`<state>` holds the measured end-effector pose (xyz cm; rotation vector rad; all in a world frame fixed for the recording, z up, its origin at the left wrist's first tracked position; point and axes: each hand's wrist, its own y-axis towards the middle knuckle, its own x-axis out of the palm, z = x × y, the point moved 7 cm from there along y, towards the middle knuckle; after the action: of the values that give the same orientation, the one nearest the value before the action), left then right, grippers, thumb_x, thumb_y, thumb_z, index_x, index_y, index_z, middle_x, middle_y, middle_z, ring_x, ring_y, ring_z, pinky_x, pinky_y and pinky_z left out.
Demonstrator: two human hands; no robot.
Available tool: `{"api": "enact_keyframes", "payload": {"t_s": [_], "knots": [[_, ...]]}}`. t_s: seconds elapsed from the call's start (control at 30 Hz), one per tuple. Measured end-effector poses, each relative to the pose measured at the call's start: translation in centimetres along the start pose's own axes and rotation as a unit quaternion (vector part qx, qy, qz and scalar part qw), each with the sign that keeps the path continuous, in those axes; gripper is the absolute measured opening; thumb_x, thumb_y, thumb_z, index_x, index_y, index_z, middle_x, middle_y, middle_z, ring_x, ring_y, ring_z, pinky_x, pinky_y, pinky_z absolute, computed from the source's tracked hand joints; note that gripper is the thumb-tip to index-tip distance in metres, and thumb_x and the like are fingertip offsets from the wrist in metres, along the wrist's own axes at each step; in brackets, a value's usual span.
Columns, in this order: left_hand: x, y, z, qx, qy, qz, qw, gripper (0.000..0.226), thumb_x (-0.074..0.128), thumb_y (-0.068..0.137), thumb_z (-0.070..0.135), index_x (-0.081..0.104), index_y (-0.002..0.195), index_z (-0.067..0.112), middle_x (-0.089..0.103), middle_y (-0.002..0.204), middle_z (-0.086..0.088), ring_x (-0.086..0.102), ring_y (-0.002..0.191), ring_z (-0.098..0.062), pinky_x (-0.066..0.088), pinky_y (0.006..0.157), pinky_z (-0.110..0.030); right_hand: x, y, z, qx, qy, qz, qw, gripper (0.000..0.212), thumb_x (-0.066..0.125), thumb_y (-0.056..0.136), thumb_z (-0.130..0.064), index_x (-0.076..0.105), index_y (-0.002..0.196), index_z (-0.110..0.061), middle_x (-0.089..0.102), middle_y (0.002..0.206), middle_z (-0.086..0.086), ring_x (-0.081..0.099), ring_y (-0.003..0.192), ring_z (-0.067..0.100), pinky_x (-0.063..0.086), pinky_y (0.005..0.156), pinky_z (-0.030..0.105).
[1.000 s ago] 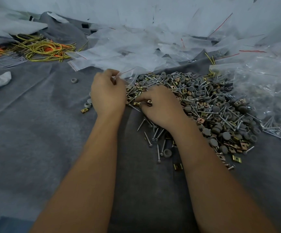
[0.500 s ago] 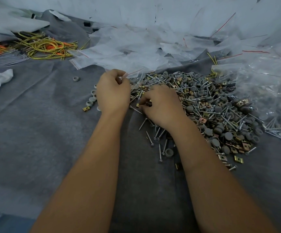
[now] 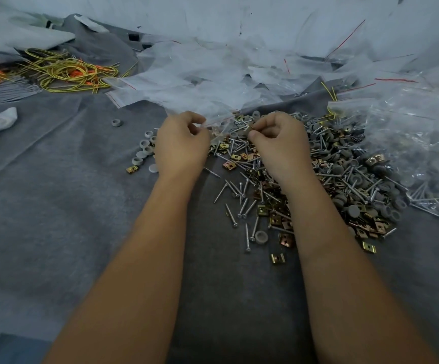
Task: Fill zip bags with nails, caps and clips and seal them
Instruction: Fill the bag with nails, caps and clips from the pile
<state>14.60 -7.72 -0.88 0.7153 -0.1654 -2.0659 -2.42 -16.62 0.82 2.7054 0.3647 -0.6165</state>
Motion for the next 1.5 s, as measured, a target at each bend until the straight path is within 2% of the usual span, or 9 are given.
{"api": "enact_keyframes", "payload": {"t_s": [0.13, 0.37, 0.63, 0.83, 0.97, 1.13, 1.27, 1.4, 1.5], "knots": [[-0.8, 0.2, -0.5, -0.038, -0.062, 0.043, 0.996, 0.023, 0.057, 0.090, 0.018, 0.071, 0.107, 0.016, 0.057, 0.071, 0.014, 0.051, 0.057, 0.001, 0.036, 0.053, -0.019, 0.2, 0.0, -1.1, -0.098, -0.249, 0.032, 0.963, 0.019, 0.063, 0.090, -0.014, 0.070, 0.107, -0.021, 0.065, 0.114, 0.001, 0.056, 0.111, 0.021, 0.047, 0.095, 0.037], [-1.2, 0.3, -0.9, -0.068, -0.127, 0.067, 0.987, 0.018, 0.057, 0.090, 0.016, 0.072, 0.099, 0.014, 0.057, 0.067, 0.010, 0.049, 0.057, -0.007, 0.041, 0.060, -0.025, 3.6, -0.5, -1.1, -0.122, -0.390, -0.118, 0.905, 0.026, 0.054, 0.095, -0.021, 0.072, 0.112, -0.028, 0.067, 0.115, 0.003, 0.053, 0.114, 0.029, 0.044, 0.100, 0.042], [-2.3, 0.4, -1.4, -0.082, -0.166, 0.098, 0.978, 0.015, 0.055, 0.089, 0.013, 0.066, 0.085, 0.022, 0.053, 0.063, 0.011, 0.043, 0.049, 0.001, 0.036, 0.050, -0.014, 3.5, -0.2, -0.5, -0.065, -0.354, -0.137, 0.923, 0.014, 0.065, 0.090, -0.032, 0.075, 0.100, -0.029, 0.068, 0.111, 0.000, 0.054, 0.113, 0.026, 0.044, 0.100, 0.046], [-3.6, 0.7, -2.3, -0.100, -0.181, 0.161, 0.965, 0.019, 0.053, 0.089, 0.012, 0.064, 0.084, 0.027, 0.055, 0.071, 0.010, 0.052, 0.067, -0.005, 0.044, 0.062, -0.017, 4.8, -1.3, -3.6, -0.183, -0.252, -0.080, 0.947, 0.018, 0.068, 0.086, -0.027, 0.074, 0.103, -0.027, 0.067, 0.109, 0.002, 0.057, 0.107, 0.025, 0.045, 0.097, 0.042], [-3.9, 0.7, -2.5, -0.105, -0.203, 0.182, 0.956, 0.017, 0.055, 0.088, 0.010, 0.065, 0.085, 0.023, 0.057, 0.073, 0.009, 0.053, 0.066, -0.002, 0.043, 0.062, -0.012, 8.3, -2.4, -4.2, -0.218, -0.299, -0.160, 0.915, 0.032, 0.067, 0.086, -0.040, 0.069, 0.116, -0.030, 0.061, 0.112, 0.002, 0.052, 0.112, 0.024, 0.041, 0.094, 0.038], [-4.0, 0.7, -2.7, -0.110, -0.217, 0.188, 0.952, 0.016, 0.055, 0.089, 0.009, 0.066, 0.087, 0.021, 0.056, 0.074, 0.012, 0.052, 0.063, 0.003, 0.041, 0.057, -0.007, 7.7, -1.7, -3.4, -0.206, -0.333, -0.151, 0.908, 0.014, 0.068, 0.086, -0.028, 0.075, 0.097, -0.023, 0.062, 0.106, 0.002, 0.053, 0.108, 0.026, 0.044, 0.091, 0.038], [-3.7, 0.8, -2.2, -0.091, -0.179, 0.162, 0.966, 0.015, 0.055, 0.089, 0.012, 0.067, 0.088, 0.022, 0.056, 0.071, 0.012, 0.051, 0.062, 0.002, 0.042, 0.060, -0.011, 6.1, -1.6, -2.5, -0.171, -0.226, -0.151, 0.947, 0.007, 0.070, 0.085, -0.017, 0.069, 0.091, -0.020, 0.057, 0.105, -0.004, 0.050, 0.109, 0.018, 0.041, 0.096, 0.034], [-2.2, 1.0, -1.3, -0.047, -0.104, 0.077, 0.991, 0.017, 0.059, 0.089, 0.016, 0.073, 0.098, 0.016, 0.058, 0.073, 0.009, 0.054, 0.066, -0.005, 0.043, 0.063, -0.021, 3.8, -1.2, -2.0, -0.093, -0.004, -0.103, 0.990, 0.016, 0.071, 0.085, -0.010, 0.060, 0.085, -0.021, 0.059, 0.079, -0.010, 0.055, 0.073, 0.001, 0.048, 0.072, 0.019], [-0.3, 0.5, -0.4, -0.006, -0.026, -0.024, 0.999, 0.017, 0.062, 0.088, 0.018, 0.074, 0.100, 0.017, 0.061, 0.072, 0.010, 0.058, 0.068, -0.009, 0.045, 0.064, -0.023, 2.5, -1.0, -2.3, -0.090, 0.079, -0.040, 0.992, 0.020, 0.073, 0.082, -0.003, 0.061, 0.086, -0.018, 0.063, 0.079, -0.006, 0.057, 0.071, 0.001, 0.047, 0.068, 0.014]]}}
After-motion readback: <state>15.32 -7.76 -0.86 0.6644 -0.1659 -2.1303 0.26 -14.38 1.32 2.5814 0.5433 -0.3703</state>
